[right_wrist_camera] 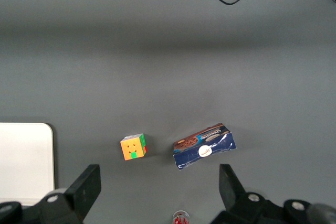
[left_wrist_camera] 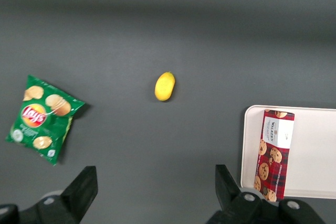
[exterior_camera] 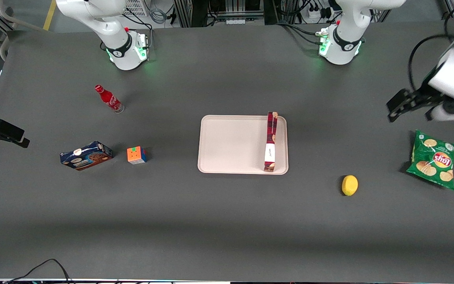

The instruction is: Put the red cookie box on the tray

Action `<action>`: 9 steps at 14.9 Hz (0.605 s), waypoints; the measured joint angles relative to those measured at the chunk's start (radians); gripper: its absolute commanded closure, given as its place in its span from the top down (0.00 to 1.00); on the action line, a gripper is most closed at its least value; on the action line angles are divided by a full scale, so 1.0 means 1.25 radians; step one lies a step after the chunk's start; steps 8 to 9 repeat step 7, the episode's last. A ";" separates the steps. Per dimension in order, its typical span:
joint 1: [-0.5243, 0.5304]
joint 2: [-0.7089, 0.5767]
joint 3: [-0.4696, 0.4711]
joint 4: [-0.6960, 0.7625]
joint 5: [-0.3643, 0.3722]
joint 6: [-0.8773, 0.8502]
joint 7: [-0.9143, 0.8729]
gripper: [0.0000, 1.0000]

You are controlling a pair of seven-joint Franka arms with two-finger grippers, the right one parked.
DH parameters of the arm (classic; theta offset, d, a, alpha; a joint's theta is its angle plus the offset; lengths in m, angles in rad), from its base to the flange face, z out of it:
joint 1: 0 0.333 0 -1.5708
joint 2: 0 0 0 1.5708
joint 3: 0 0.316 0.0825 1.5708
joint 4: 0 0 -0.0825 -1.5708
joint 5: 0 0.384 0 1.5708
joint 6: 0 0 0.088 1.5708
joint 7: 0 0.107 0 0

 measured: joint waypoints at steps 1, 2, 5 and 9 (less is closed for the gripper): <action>0.005 -0.018 0.000 0.000 0.000 -0.015 0.004 1.00; 0.007 -0.032 0.000 0.000 0.000 -0.028 0.011 1.00; 0.012 -0.047 0.000 -0.001 0.000 -0.048 0.026 1.00; 0.014 -0.045 0.000 -0.003 0.000 -0.052 0.033 1.00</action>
